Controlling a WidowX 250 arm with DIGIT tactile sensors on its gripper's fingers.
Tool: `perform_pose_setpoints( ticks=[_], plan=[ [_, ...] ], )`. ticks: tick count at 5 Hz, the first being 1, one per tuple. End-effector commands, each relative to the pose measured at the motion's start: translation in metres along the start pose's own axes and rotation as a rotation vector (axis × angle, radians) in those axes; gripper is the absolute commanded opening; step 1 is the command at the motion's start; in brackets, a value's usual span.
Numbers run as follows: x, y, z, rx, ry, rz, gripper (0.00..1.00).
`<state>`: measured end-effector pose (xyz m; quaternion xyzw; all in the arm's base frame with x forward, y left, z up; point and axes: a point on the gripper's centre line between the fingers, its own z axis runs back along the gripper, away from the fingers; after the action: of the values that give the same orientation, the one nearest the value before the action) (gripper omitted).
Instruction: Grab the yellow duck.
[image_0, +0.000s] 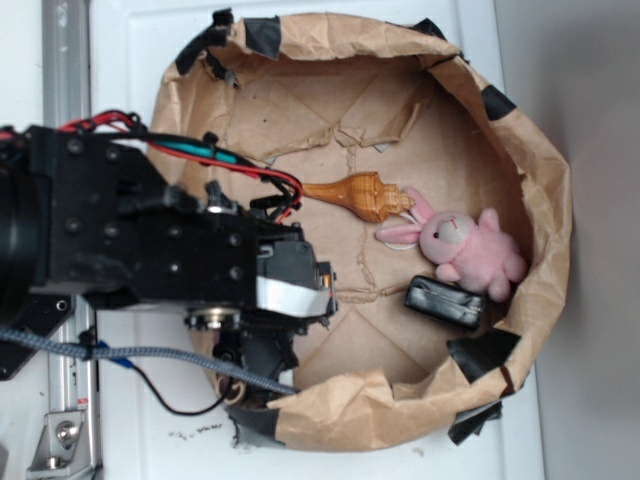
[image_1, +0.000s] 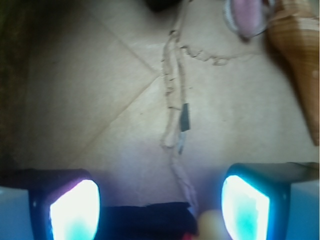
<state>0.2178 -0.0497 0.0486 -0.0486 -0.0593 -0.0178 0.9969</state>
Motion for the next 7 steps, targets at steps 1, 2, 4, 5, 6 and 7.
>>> perform_pose_setpoints(
  ticks=[1,2,4,5,6,7],
  plan=[
    [0.009,0.033,0.027,0.030,-0.080,0.090,1.00],
    [0.004,0.046,0.031,0.048,-0.056,0.130,1.00],
    [-0.006,0.060,0.010,0.117,0.005,0.142,1.00],
    [0.001,0.063,0.002,0.085,-0.047,0.116,1.00],
    [0.012,0.064,-0.011,0.091,-0.042,0.109,0.95],
    [0.004,0.061,-0.007,0.068,-0.053,0.123,0.00]
  ],
)
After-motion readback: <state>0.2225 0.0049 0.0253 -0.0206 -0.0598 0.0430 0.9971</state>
